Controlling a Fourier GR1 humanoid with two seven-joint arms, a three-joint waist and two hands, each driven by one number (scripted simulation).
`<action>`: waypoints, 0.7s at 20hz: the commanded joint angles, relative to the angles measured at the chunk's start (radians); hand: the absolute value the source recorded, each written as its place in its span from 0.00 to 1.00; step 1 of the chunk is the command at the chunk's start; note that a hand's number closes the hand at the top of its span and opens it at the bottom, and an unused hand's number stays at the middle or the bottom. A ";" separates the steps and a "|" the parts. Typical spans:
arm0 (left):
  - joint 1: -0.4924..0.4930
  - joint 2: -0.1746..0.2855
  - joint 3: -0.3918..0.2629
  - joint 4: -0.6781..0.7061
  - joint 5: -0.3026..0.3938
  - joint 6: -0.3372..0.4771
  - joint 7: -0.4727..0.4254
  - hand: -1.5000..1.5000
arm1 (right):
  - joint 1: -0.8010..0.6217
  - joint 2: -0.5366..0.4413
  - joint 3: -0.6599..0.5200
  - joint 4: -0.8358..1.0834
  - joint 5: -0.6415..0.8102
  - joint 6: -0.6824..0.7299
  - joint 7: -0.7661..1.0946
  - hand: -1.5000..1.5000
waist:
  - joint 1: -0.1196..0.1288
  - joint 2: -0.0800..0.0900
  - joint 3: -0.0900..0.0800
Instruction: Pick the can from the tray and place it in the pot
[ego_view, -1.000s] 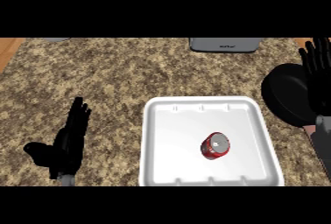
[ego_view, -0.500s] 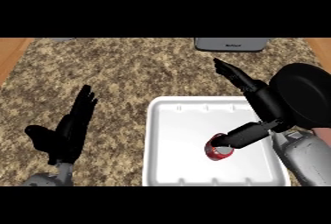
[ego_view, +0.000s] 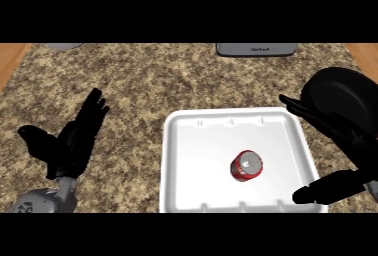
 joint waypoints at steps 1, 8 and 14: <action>0.003 0.013 0.022 0.000 0.003 -0.011 0.007 0.50 | -0.036 -0.180 -0.085 -0.088 0.012 0.095 0.095 0.00 | -0.001 -0.002 -0.001; -0.022 -0.022 0.012 0.027 -0.017 -0.015 0.005 0.50 | -0.039 -0.354 -0.123 -0.264 -0.036 0.273 0.314 0.00 | -0.004 0.001 -0.002; -0.057 -0.035 0.009 0.026 -0.033 -0.034 0.036 0.50 | -0.170 -0.326 -0.046 -0.273 -0.065 0.360 0.588 0.00 | 0.027 0.006 -0.001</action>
